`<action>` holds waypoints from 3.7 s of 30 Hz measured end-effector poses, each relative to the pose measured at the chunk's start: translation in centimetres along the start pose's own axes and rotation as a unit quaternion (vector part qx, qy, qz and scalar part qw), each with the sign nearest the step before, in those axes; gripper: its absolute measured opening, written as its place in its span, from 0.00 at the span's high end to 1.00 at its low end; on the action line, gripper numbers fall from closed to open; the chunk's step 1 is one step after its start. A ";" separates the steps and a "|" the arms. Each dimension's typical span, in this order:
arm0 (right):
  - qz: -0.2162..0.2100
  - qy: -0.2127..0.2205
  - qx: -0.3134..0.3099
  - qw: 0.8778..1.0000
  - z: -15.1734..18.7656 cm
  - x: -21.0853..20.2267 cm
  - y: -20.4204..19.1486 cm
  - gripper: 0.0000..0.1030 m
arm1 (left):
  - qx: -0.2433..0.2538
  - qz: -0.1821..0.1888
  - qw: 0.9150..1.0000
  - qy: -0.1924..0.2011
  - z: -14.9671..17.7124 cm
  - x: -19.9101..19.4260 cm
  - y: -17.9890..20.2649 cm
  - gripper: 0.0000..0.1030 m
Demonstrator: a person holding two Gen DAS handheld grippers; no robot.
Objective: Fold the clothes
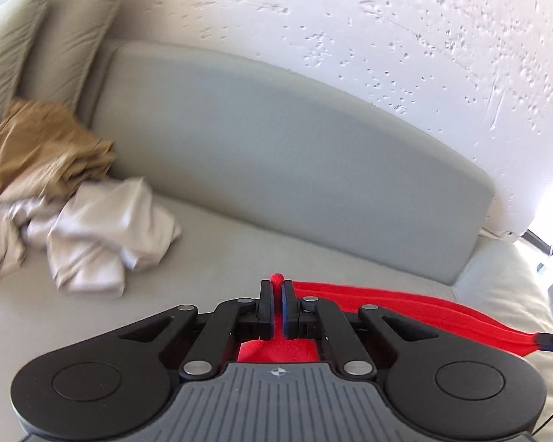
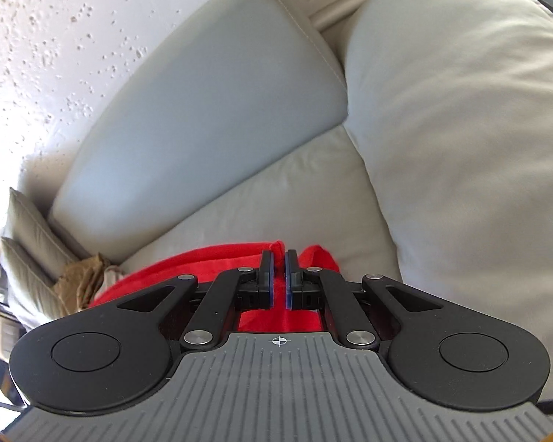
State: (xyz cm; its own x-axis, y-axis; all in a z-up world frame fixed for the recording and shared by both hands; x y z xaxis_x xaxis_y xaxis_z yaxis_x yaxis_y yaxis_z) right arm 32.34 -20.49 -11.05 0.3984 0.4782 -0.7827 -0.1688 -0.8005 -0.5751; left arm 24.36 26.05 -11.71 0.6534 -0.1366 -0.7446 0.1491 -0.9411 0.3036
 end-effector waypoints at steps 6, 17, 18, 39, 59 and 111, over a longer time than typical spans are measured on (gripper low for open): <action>0.024 -0.008 0.007 1.000 6.2 -2.3 3.4 0.95 | -0.049 -0.014 0.998 -0.034 9.9 -4.4 -0.9 0.97; 0.025 -0.013 0.054 0.998 17.0 -5.1 11.3 0.95 | -0.127 -0.039 0.990 -0.047 19.1 -7.4 -2.1 0.97; 0.027 -0.011 0.051 0.998 17.4 -5.3 11.4 0.95 | -0.122 -0.045 0.990 -0.050 19.5 -7.4 -1.9 0.97; 0.055 0.004 -0.018 0.998 19.4 -8.0 7.6 0.53 | -0.043 -0.078 0.995 -0.036 20.3 -10.7 1.9 0.70; 0.052 -0.267 -0.143 0.952 28.4 -0.8 4.8 0.65 | 0.139 0.051 0.966 -0.210 27.9 -8.8 7.3 0.63; -0.022 -0.086 0.051 0.995 29.5 -3.7 10.8 0.51 | 0.138 -0.058 0.977 -0.151 30.0 -4.0 12.5 0.50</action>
State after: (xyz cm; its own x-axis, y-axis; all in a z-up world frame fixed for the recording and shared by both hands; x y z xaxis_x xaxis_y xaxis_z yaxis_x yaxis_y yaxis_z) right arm 2.47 -20.20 -21.39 0.2495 0.5734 -0.7804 -0.2489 -0.7408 -0.6239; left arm 1.39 5.56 -22.80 0.3893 -0.0697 -0.9185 -0.0238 -0.9976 0.0656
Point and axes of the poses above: each gripper's, at about its wrist camera, not at the fingertips, and x roughly the way its jaws point, y to its right, z to its underside, the point moved 7 cm from there along x, roughly the way its jaws point, and after that the axes turned 10 degrees about -y, right-handed, at the moved point
